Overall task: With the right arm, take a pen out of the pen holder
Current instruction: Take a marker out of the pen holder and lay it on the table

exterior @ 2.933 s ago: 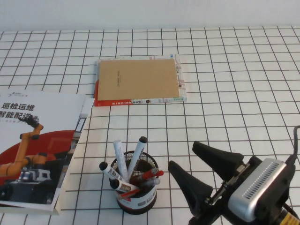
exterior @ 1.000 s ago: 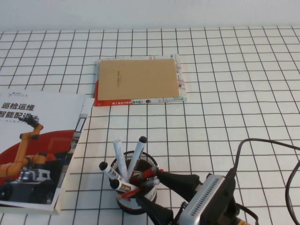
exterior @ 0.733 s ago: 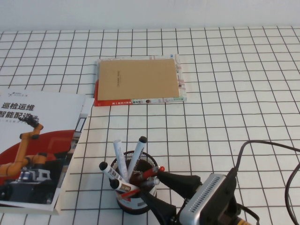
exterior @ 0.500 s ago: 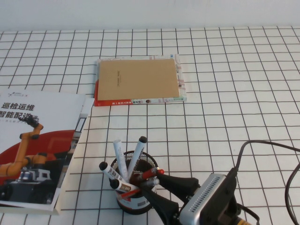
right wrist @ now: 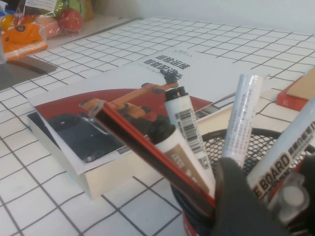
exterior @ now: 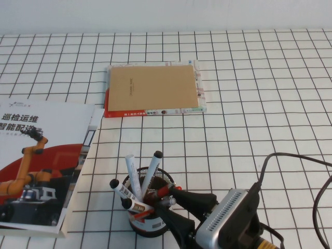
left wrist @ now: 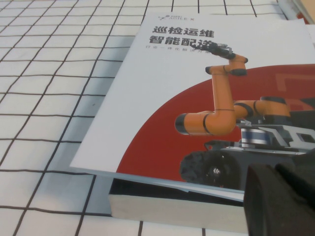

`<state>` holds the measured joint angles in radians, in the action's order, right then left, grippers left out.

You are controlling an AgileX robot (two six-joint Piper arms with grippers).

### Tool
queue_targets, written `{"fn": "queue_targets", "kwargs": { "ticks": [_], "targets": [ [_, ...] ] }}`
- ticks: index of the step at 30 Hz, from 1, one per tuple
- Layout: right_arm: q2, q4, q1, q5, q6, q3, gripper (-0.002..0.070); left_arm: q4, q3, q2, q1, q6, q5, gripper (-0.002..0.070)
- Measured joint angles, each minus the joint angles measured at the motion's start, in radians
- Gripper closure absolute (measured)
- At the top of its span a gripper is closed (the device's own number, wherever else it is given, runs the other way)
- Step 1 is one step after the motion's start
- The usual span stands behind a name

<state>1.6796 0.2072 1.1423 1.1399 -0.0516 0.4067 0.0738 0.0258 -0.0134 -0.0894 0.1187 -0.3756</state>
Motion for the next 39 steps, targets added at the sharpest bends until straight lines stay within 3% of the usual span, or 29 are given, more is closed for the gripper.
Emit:
{"fn": "queue_targets", "kwargs": {
  "ticks": [17, 30, 39],
  "targets": [
    [0.024, 0.002, 0.0, 0.0, 0.002, 0.0, 0.0431, 0.0, 0.0, 0.0, 0.0, 0.0, 0.0, 0.0678],
    [0.024, 0.047, 0.0, 0.0, 0.052, 0.0, 0.0589, 0.0, 0.0, 0.0, 0.0, 0.0, 0.0, 0.0678],
    [-0.021, 0.049, 0.0, 0.0, 0.052, 0.0, 0.0602, 0.0, 0.0, 0.0, 0.0, 0.0, 0.0, 0.0678]
  ]
}}
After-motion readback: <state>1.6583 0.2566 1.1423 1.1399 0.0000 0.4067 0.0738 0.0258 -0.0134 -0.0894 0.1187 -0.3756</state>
